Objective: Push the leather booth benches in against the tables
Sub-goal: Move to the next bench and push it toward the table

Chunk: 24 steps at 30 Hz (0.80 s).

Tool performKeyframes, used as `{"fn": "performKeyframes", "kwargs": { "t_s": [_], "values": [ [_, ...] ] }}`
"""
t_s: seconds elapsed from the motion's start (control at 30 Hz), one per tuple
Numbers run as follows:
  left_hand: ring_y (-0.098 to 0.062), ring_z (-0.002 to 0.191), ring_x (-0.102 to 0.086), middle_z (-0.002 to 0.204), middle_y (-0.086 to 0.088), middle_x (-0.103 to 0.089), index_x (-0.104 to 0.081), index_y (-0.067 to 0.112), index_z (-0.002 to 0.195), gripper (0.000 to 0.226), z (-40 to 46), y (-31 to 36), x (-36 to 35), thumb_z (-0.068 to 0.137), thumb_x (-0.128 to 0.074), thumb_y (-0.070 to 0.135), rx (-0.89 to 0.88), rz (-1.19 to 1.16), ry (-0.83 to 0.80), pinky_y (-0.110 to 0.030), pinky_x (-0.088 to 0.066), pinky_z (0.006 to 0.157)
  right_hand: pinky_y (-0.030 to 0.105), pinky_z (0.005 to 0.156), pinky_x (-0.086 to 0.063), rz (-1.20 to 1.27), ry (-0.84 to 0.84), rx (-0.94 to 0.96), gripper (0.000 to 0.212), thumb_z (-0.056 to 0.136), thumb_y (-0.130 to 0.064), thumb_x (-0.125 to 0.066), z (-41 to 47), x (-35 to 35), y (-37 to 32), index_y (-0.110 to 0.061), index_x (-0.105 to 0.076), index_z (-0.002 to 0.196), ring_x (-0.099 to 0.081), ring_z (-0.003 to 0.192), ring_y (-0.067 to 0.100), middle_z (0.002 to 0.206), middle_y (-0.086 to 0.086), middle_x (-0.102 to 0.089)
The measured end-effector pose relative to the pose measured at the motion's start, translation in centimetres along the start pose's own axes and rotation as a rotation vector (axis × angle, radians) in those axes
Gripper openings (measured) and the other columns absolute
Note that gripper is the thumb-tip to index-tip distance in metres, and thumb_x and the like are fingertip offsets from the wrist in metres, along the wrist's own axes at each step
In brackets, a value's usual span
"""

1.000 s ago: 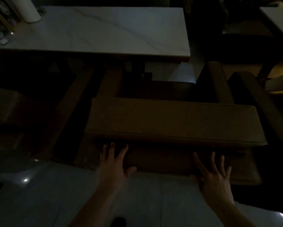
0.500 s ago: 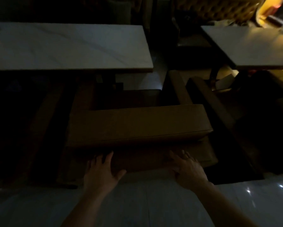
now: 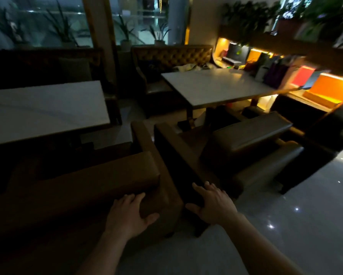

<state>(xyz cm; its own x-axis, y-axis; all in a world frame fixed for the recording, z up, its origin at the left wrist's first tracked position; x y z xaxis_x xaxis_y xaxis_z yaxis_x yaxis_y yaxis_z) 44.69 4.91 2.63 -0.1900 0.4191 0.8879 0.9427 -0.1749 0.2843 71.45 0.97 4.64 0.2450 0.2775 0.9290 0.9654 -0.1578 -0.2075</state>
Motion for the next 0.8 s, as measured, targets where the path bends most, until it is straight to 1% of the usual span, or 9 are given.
{"fn": "performKeyframes", "kwargs": {
  "t_s": [0.07,0.2,0.3,0.33,0.4,0.53,0.67,0.8],
  "values": [
    [-0.024,0.145,-0.021,0.16,0.004,-0.023,-0.016,0.04,0.151,0.098,0.4,6.2,0.1,0.07,-0.037,0.091,-0.043,0.013,0.019,-0.048,-0.021,0.117,0.054,0.119,-0.023,0.029,0.03,-0.021,0.092,0.077,-0.087,-0.039,-1.4,2.1,5.6,-0.045,-0.009,0.154,-0.019,0.15,0.029,0.165,0.007,-0.016],
    [-0.024,0.144,-0.024,0.159,0.005,-0.024,-0.016,0.042,0.151,0.099,1.3,18.9,-0.4,0.068,-0.04,0.09,-0.112,-0.023,0.066,-0.047,-0.026,0.114,0.051,0.119,-0.025,0.043,0.094,-0.069,0.094,0.075,-0.088,-0.038,-4.5,6.3,16.9,-0.043,-0.012,0.154,-0.02,0.15,0.029,0.164,0.009,-0.019],
    [-0.026,0.143,-0.027,0.159,0.004,-0.025,-0.016,0.042,0.151,0.101,1.9,27.4,-1.4,0.066,-0.04,0.092,-0.158,-0.042,0.053,-0.047,-0.032,0.112,0.051,0.117,-0.029,0.027,0.125,-0.102,0.094,0.076,-0.083,-0.046,-6.4,8.6,24.3,-0.043,-0.012,0.154,-0.025,0.148,0.029,0.163,0.008,-0.023],
    [-0.025,0.143,-0.027,0.159,0.004,-0.025,-0.016,0.042,0.151,0.101,2.2,29.9,-1.9,0.067,-0.041,0.092,-0.176,-0.047,0.049,-0.047,-0.031,0.112,0.05,0.116,-0.031,0.025,0.137,-0.117,0.094,0.077,-0.081,-0.05,-6.8,9.2,26.6,-0.043,-0.012,0.154,-0.026,0.147,0.029,0.162,0.007,-0.024],
    [-0.022,0.144,-0.026,0.159,0.005,-0.025,-0.016,0.042,0.151,0.1,3.4,34.5,-2.7,0.067,-0.044,0.09,-0.217,-0.057,0.054,-0.048,-0.029,0.114,0.052,0.117,-0.028,0.05,0.149,-0.162,0.096,0.076,-0.079,-0.055,-7.4,10.0,31.1,-0.045,-0.009,0.153,-0.023,0.149,0.029,0.164,0.007,-0.019],
    [-0.023,0.145,-0.022,0.16,0.003,-0.023,-0.013,0.042,0.151,0.102,6.5,41.8,-4.7,0.068,-0.047,0.089,-0.269,-0.044,0.064,-0.047,-0.024,0.117,0.051,0.119,-0.025,0.079,0.16,-0.227,0.097,0.076,-0.085,-0.048,-7.5,10.6,38.9,-0.046,-0.005,0.154,-0.016,0.151,0.031,0.166,0.009,-0.013],
    [-0.025,0.146,-0.017,0.161,0.002,-0.018,-0.009,0.043,0.152,0.102,11.2,47.6,-7.3,0.069,-0.049,0.087,-0.272,-0.065,0.057,-0.046,-0.023,0.116,0.051,0.121,-0.021,0.079,0.139,-0.264,0.097,0.079,-0.08,-0.053,-5.3,10.8,45.8,-0.046,-0.002,0.154,-0.011,0.153,0.031,0.167,0.011,-0.007],
    [-0.026,0.149,-0.008,0.163,0.0,-0.012,-0.007,0.042,0.152,0.101,16.8,52.0,-10.2,0.071,-0.052,0.083,-0.25,-0.101,0.049,-0.048,-0.015,0.118,0.052,0.121,-0.02,0.039,0.091,-0.258,0.097,0.08,-0.078,-0.054,-0.7,11.6,51.5,-0.044,-0.002,0.155,-0.011,0.152,0.032,0.167,0.012,-0.005]
  ]
}}
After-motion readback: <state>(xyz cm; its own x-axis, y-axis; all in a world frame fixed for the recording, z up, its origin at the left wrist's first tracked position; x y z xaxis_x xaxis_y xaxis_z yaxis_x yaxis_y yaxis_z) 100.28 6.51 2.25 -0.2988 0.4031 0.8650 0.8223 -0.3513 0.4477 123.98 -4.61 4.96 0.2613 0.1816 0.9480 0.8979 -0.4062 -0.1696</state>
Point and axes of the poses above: each hand's wrist, its own z-axis towards the middle knuckle, its own x-axis out of the back of the hand, y = z × x, the point moved 7 cm from there along z, towards the middle knuckle
